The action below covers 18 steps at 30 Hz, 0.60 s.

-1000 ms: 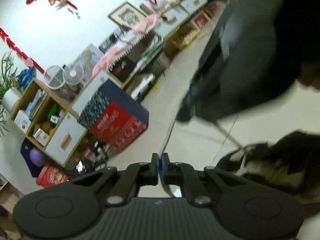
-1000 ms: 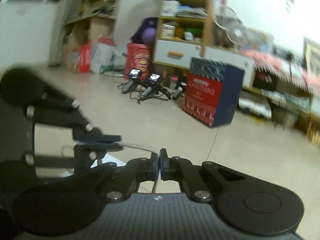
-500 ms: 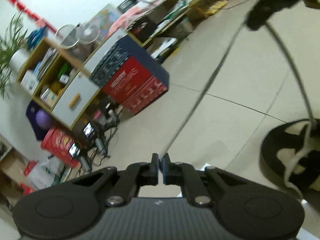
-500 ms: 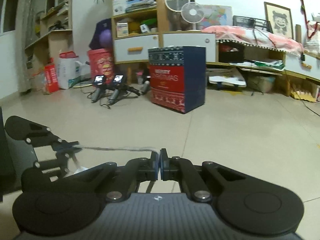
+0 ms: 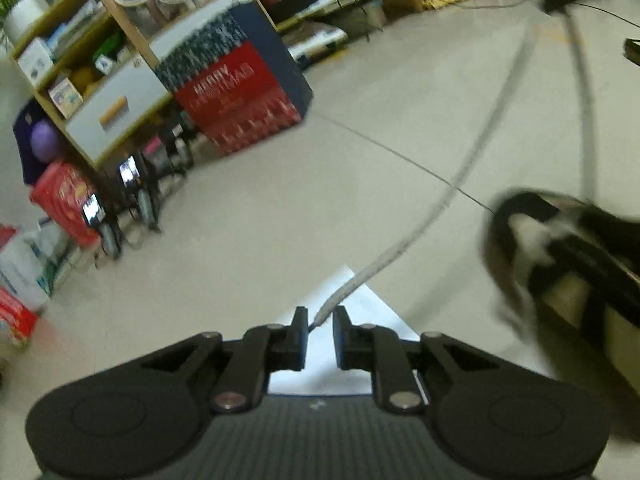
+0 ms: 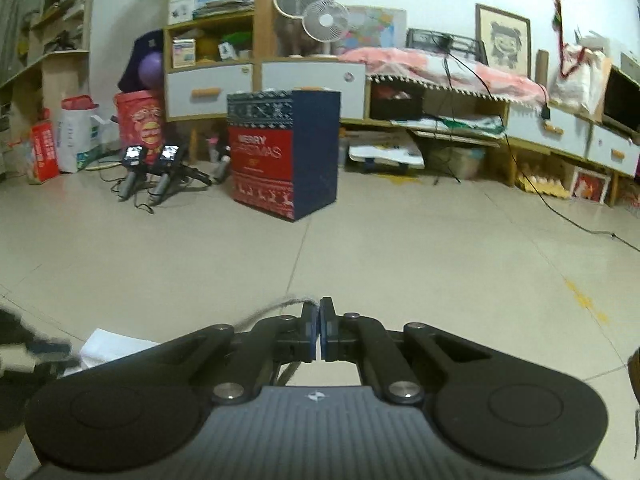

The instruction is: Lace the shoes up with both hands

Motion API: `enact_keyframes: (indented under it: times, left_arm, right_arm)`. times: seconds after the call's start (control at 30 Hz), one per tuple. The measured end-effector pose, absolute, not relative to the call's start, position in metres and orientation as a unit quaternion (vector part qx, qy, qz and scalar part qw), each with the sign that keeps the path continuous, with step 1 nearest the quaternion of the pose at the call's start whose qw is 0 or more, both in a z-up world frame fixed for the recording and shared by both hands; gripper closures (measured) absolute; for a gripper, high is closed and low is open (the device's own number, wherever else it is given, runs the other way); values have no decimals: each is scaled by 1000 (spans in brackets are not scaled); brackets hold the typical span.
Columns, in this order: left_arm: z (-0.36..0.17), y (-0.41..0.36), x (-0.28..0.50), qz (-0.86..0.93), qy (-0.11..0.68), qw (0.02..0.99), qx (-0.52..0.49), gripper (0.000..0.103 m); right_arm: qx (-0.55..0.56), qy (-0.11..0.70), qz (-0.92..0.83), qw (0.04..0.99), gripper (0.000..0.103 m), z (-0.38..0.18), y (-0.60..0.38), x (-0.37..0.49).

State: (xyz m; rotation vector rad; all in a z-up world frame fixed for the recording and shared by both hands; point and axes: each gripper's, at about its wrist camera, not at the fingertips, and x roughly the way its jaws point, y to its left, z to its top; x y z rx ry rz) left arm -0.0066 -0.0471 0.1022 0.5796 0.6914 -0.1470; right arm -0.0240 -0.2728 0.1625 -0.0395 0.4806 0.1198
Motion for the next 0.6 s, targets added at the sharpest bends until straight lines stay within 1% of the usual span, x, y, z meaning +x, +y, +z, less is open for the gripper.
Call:
enact_keyframes:
  times: [0.1,0.17,0.2,0.27,0.3,0.33,0.4,0.5,0.6]
  left_arm:
    - [108,-40,31,-65,326,903,272,88]
    - [106,-29,53,-54,346,904,244,88]
    - [103,-23,63,-45,358,904,230,88]
    - [96,-8,73,-23,375,901,217,88]
    - [93,0,75,-14,380,899,215,88]
    - [89,7,75,-4,383,897,220,88]
    - [84,21,76,9,395,892,218,88]
    - [75,44,78,29,416,886,205,88]
    - [72,65,76,49,430,883,184,88]
  right_arm:
    - [-7,254,56,966,101,158,-273,-13]
    - [-21,279,64,958,100,154,-267,4]
    - [-29,295,78,952,97,150,-263,13]
    - [-41,324,130,936,97,145,-254,28]
    - [-44,334,155,929,95,144,-251,33]
    - [-47,341,172,923,84,144,-248,36]
    - [-47,349,200,915,68,143,-245,36]
    - [-18,352,222,909,67,140,-249,31]
    - [2,350,207,914,67,137,-255,22]
